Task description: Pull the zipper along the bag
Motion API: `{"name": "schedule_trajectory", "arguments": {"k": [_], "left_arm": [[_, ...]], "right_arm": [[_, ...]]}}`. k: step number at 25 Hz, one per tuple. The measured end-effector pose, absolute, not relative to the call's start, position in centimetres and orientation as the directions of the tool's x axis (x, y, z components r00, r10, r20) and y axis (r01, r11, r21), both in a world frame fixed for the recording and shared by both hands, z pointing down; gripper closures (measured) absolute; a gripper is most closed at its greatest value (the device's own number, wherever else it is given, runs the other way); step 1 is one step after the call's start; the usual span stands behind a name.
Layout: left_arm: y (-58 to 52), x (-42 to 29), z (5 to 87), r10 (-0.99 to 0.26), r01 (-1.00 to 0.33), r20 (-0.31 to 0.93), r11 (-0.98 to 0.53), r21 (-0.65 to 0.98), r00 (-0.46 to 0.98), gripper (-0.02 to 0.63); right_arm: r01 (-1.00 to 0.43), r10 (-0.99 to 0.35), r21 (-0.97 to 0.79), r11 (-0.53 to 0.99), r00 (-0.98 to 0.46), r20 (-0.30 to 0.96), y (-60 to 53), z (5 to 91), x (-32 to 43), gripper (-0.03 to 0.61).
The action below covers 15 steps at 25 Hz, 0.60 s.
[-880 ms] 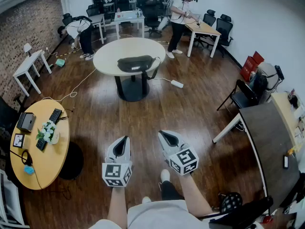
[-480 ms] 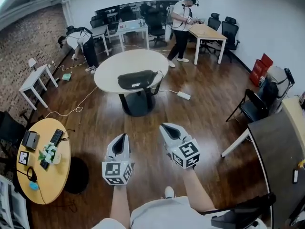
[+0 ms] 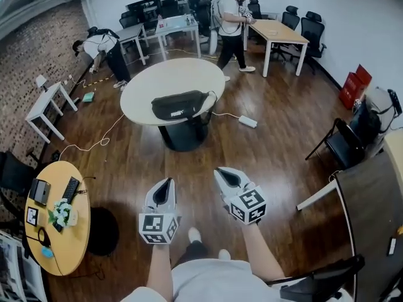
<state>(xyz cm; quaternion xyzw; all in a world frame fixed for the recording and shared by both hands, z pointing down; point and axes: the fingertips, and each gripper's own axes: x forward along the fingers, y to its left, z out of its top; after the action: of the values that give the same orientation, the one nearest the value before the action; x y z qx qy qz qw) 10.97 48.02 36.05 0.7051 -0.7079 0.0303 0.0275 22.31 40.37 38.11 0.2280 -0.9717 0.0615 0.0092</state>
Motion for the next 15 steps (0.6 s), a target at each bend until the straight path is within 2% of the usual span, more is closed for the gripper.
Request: {"name": "schedule_trajectory", "arguments": {"k": [7, 15], "left_arm": [[37.7, 6.8, 39.2, -0.994, -0.999, 0.102, -0.038, 0.032, 0.041, 0.595], [23.7, -2.1, 36.1, -0.994, -0.995, 0.039, -0.097, 0.013, 0.098, 0.595]], "right_arm": [[-0.472, -0.461, -0.105, 0.876, -0.881, 0.11, 31.2, 40.9, 18.2, 0.586], [-0.484, -0.477, -0.039, 0.874, -0.87, 0.125, 18.4, 38.3, 8.5, 0.586]]}}
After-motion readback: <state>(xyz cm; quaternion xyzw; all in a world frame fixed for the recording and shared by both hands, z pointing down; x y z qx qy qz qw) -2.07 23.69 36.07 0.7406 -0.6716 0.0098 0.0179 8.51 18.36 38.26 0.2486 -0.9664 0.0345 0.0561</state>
